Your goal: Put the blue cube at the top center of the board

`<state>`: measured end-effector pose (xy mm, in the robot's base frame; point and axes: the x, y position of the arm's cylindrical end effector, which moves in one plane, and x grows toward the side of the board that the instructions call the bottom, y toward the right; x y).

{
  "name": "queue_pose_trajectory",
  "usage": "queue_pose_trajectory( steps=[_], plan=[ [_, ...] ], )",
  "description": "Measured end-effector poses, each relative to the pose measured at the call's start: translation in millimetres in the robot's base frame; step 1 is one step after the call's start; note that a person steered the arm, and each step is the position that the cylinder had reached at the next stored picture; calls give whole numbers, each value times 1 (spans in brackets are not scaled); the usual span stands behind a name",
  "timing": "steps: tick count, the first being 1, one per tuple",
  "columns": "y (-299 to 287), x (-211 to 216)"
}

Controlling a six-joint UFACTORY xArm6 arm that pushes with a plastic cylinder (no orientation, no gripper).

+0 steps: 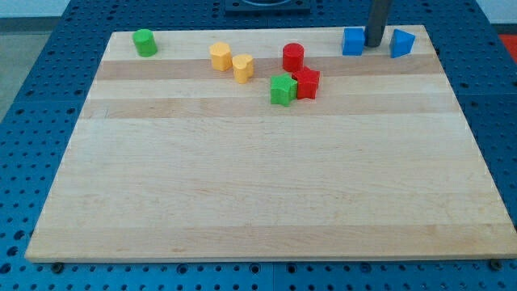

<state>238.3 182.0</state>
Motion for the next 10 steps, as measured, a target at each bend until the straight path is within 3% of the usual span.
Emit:
queue_pose_trajectory(
  steps=[2, 7, 10],
  plan=[
    [-36, 25],
    [-48, -7],
    [-103, -7]
  ],
)
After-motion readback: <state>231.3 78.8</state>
